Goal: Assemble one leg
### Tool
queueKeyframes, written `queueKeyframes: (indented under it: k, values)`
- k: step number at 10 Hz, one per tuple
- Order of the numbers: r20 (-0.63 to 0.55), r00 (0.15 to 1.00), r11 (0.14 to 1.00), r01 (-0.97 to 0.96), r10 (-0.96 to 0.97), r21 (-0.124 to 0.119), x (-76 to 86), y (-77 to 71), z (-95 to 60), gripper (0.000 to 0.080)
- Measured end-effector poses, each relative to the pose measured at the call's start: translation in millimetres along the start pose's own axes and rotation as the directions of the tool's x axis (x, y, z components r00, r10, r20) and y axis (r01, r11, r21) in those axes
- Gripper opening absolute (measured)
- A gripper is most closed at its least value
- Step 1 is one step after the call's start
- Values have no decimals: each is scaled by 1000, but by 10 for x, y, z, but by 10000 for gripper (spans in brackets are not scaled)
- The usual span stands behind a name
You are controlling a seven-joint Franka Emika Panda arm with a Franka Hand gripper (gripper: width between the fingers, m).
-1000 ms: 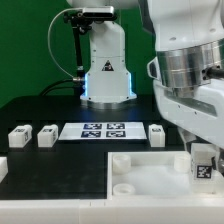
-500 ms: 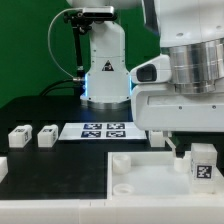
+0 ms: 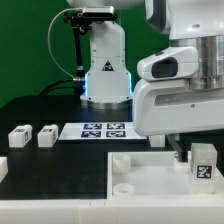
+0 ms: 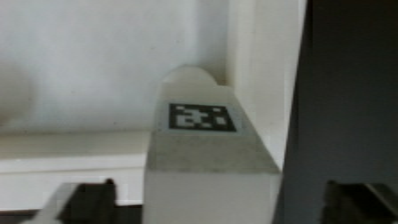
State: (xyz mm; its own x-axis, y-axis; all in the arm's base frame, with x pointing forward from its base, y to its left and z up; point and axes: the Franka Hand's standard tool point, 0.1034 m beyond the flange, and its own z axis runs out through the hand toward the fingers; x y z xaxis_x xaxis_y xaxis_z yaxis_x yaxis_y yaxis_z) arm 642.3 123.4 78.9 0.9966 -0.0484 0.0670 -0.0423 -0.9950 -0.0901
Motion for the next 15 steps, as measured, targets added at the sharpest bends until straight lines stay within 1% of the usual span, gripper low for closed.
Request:
queueKeyframes:
  k: [1,2,3,4,5,6,7,8,9,10,11,12,13,14,15]
  values:
    - [2,992,992,-128,128,7,-3,-15,1,397]
    - [3,977,977,-211,211,7,-3,-2,2,397]
    - [3,944,944,-329,329,5,-3,10,3,310]
    - [4,906,906,-423,423,5,-1,22,3,310]
    - [13,832,832,-555,555,15,3,44,2,310]
    - [27,749,749,-663,662,25,3,65,5,310]
    - [49,606,605,-795,794,41,0,95,18,310]
    - [65,463,459,-886,884,59,-2,126,19,310]
    - [80,353,349,-935,932,64,-15,130,22,310]
    - [105,227,222,-973,968,58,-19,121,23,310]
    - [120,94,89,-995,988,46,-20,107,22,310]
    - [121,70,66,-997,990,42,-29,89,29,310]
    - [120,96,91,-995,988,45,-30,88,31,310]
    - [117,169,165,-985,979,47,-36,100,38,413]
    - [124,262,260,-965,957,33,-53,125,49,550]
